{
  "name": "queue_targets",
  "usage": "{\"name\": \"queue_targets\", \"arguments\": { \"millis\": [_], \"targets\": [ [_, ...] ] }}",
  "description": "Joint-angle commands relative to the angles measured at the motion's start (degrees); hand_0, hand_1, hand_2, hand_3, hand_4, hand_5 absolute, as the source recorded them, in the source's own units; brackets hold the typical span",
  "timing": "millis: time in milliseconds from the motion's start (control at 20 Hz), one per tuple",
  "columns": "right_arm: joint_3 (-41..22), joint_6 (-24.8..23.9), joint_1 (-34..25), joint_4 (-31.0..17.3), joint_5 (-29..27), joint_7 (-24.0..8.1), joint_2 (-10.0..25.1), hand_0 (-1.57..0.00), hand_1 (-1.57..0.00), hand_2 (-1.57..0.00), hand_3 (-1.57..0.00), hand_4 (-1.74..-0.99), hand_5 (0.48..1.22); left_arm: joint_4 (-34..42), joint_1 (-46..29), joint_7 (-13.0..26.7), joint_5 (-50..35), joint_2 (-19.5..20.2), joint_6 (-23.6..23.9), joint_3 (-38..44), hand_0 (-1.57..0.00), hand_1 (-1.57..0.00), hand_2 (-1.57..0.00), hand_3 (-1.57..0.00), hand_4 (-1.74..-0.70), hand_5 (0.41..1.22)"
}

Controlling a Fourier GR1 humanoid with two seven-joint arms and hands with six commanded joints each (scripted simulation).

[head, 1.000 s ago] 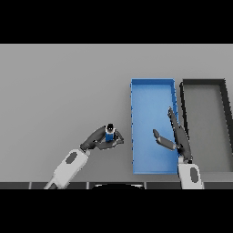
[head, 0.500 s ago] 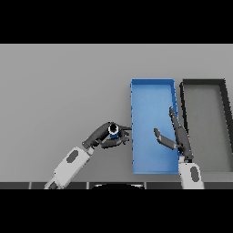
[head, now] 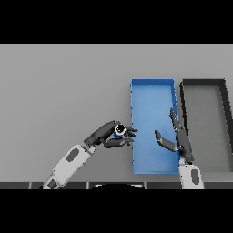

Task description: Pick up the blue pipe and place it into the blue bin.

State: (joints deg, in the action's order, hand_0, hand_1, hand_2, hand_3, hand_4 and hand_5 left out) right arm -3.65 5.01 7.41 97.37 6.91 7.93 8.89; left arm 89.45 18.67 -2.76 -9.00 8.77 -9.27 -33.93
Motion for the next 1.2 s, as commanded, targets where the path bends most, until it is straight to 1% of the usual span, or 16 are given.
{"name": "queue_targets", "arguments": {
  "millis": [0, 150, 300, 400, 450, 500, 600, 650, 700, 750, 800, 850, 950, 1000, 1050, 1150],
  "targets": [
    [-0.10, -0.31, 0.51, 0.56, 0.04, -0.28, -0.31, 0.00, 0.00, 0.00, 0.00, -1.177, 0.629, 0.05, -0.17, 0.44, -0.22, -0.19, 0.05, -0.12, -1.57, -1.57, -1.57, -1.44, -1.73, 1.219],
    [-0.11, -1.51, 2.69, 2.07, 0.17, -0.90, -1.28, 0.00, 0.00, 0.00, 0.00, -1.186, 0.629, 0.23, -0.50, 0.65, -0.22, 0.14, 0.20, -0.10, -1.57, -1.57, -1.57, -1.44, -1.73, 1.219],
    [-0.20, -1.73, 2.96, 3.87, -0.14, -1.87, -1.38, 0.00, 0.00, 0.00, 0.00, -1.207, 0.619, 0.80, -0.44, 0.82, 0.29, 0.32, 0.48, -0.25, -1.57, -1.57, -1.57, -1.44, -1.73, 1.220],
    [-0.61, -0.63, 3.58, 5.17, -1.30, -1.42, -1.47, 0.00, 0.00, 0.00, 0.00, -1.191, 0.619, -0.55, -0.43, 0.75, 0.79, -0.05, 0.52, -0.39, -1.57, -1.57, -1.57, -1.44, -1.73, 1.220],
    [-0.45, 0.52, 3.18, 6.63, -3.12, -1.30, -1.13, 0.00, 0.00, 0.00, 0.00, -1.195, 0.610, -0.65, -0.48, 0.51, 1.06, -0.34, 0.68, -0.56, -1.57, -1.57, -1.57, -1.44, -1.73, 1.221],
    [-0.23, 3.10, 2.55, 7.14, -6.59, -1.99, -0.64, 0.00, 0.00, 0.00, 0.00, -1.197, 0.604, -0.39, -0.13, 0.47, 0.39, 0.18, 0.37, 0.15, -1.57, -1.57, -1.57, -1.44, -1.73, 1.221],
    [0.01, 7.14, 1.58, 11.56, -12.75, -5.65, 1.94, 0.00, 0.00, 0.00, 0.00, -1.203, 0.573, 0.02, -0.23, 0.18, 0.50, 0.20, -0.02, -0.38, -1.57, -1.57, -1.57, -1.44, -1.73, 1.221],
    [-0.10, 9.29, -0.09, 12.50, -14.87, -7.81, 3.89, 0.00, 0.00, 0.00, 0.00, -1.215, 0.561, -0.13, -0.24, 0.47, 0.52, 0.03, -0.04, -0.48, -1.57, -1.57, -1.57, -1.44, -1.73, 1.221],
    [-0.39, 10.71, -1.60, 13.52, -16.67, -9.74, 5.21, 0.00, 0.00, 0.00, 0.00, -1.232, 0.550, 0.04, -0.90, -0.10, 1.07, 0.71, -0.06, -0.62, -1.57, -1.57, -1.57, -1.44, -1.73, 1.221],
    [-1.39, 12.29, -3.14, 15.15, -17.89, -11.69, 6.54, 0.00, 0.00, 0.00, 0.00, -1.250, 0.532, -0.07, -0.16, 0.86, 0.80, 0.17, 0.11, -0.42, -1.57, -1.57, -1.57, -1.44, -1.73, 1.221],
    [-1.75, 13.58, -4.40, 16.59, -19.31, -13.15, 8.09, 0.00, 0.00, 0.00, 0.00, -1.260, 0.523, 0.23, -0.22, 0.82, 0.89, 0.41, 0.26, -0.33, -1.57, -1.57, -1.57, -1.44, -1.73, 1.221],
    [-2.82, 14.57, -5.55, 17.87, -19.48, -14.61, 9.18, 0.00, 0.00, 0.00, 0.00, -1.274, 0.518, -0.31, -0.14, 0.83, 0.67, 0.16, -0.05, -0.36, -1.57, -1.57, -1.57, -1.44, -1.73, 1.221],
    [-4.16, 16.39, -9.08, 20.25, -22.50, -17.18, 11.02, 0.00, 0.00, 0.00, 0.00, -1.297, 0.523, -0.75, -0.15, 0.67, 0.73, 0.30, -0.13, -0.11, -1.57, -1.57, -1.57, -1.44, -1.73, 1.221],
    [-4.59, 17.29, -9.73, 20.94, -23.95, -18.70, 11.99, 0.00, 0.00, 0.00, 0.00, -1.305, 0.522, -0.64, -0.05, 0.50, 0.79, 0.39, -0.28, -0.13, -1.57, -1.57, -1.57, -1.44, -1.73, 1.221],
    [-6.35, 17.46, -12.39, 20.98, -23.96, -21.16, 11.81, 0.00, 0.00, 0.00, 0.00, -1.301, 0.520, -0.37, -0.23, 1.00, 1.02, 0.21, -0.02, -0.43, -1.57, -1.57, -1.57, -1.44, -1.73, 1.221],
    [-7.89, 17.84, -15.92, 21.72, -24.81, -23.54, 12.22, 0.00, 0.00, 0.00, 0.00, -1.295, 0.522, -0.49, -0.17, 1.21, 1.84, -0.02, 0.33, -0.84, -1.57, -1.57, -1.57, -1.44, -1.73, 1.221]
  ]
}}
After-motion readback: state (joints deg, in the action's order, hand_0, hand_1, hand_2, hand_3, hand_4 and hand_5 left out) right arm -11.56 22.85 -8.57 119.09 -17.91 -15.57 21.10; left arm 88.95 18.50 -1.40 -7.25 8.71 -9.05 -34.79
